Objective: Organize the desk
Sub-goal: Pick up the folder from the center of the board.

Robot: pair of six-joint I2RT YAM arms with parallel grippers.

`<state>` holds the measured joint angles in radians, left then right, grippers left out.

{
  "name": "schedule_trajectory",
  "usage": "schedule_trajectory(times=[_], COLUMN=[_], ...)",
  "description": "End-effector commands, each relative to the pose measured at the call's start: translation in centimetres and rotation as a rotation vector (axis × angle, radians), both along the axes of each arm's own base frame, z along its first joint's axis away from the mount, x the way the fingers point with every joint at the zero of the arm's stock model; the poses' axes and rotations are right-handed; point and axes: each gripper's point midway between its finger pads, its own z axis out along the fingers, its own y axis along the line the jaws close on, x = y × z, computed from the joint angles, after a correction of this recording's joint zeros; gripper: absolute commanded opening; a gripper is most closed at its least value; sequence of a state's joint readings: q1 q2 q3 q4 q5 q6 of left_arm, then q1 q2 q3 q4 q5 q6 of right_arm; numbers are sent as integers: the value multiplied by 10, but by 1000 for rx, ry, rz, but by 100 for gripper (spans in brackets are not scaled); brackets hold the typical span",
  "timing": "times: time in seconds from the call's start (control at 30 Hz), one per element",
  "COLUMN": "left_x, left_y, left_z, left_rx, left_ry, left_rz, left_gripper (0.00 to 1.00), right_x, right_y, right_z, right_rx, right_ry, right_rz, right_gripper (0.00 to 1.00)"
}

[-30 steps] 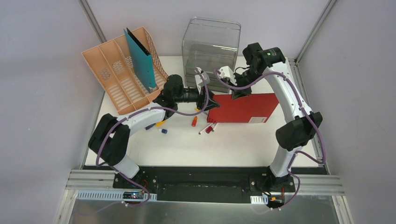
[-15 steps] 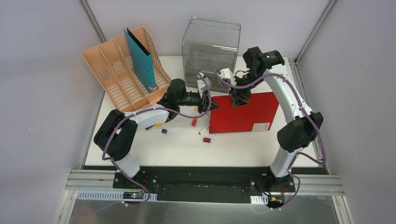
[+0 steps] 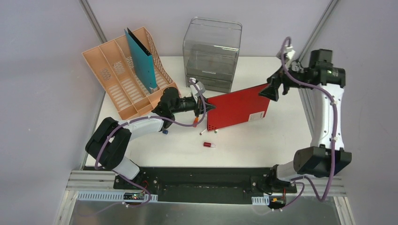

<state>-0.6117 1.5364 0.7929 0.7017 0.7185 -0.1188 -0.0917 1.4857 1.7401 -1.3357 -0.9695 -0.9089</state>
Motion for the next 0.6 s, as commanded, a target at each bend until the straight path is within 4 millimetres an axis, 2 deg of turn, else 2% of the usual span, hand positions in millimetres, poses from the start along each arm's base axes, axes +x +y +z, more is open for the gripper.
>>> schedule_trajectory(times=[0.0, 0.07, 0.23, 0.27, 0.37, 0.57], left_x=[5, 3, -13, -17, -24, -29], left_y=[6, 7, 1, -1, -2, -3], left_z=[43, 47, 66, 70, 79, 97], left_rx=[-82, -94, -131, -133, -121, -108], left_ry=[-164, -171, -197, -210, -247, -321], left_rz=[48, 48, -4, -7, 14, 103], left_gripper=[0, 0, 0, 0, 0, 0], right_x=[-4, -2, 4, 5, 0, 0], right_y=[-6, -13, -14, -16, -24, -35], right_z=[46, 48, 29, 24, 26, 26], right_rx=[281, 386, 579, 582, 569, 575], right_ry=[-27, 11, 164, 142, 69, 71], right_rz=[-102, -146, -225, -227, -242, -287], right_gripper=[94, 94, 95, 94, 94, 94])
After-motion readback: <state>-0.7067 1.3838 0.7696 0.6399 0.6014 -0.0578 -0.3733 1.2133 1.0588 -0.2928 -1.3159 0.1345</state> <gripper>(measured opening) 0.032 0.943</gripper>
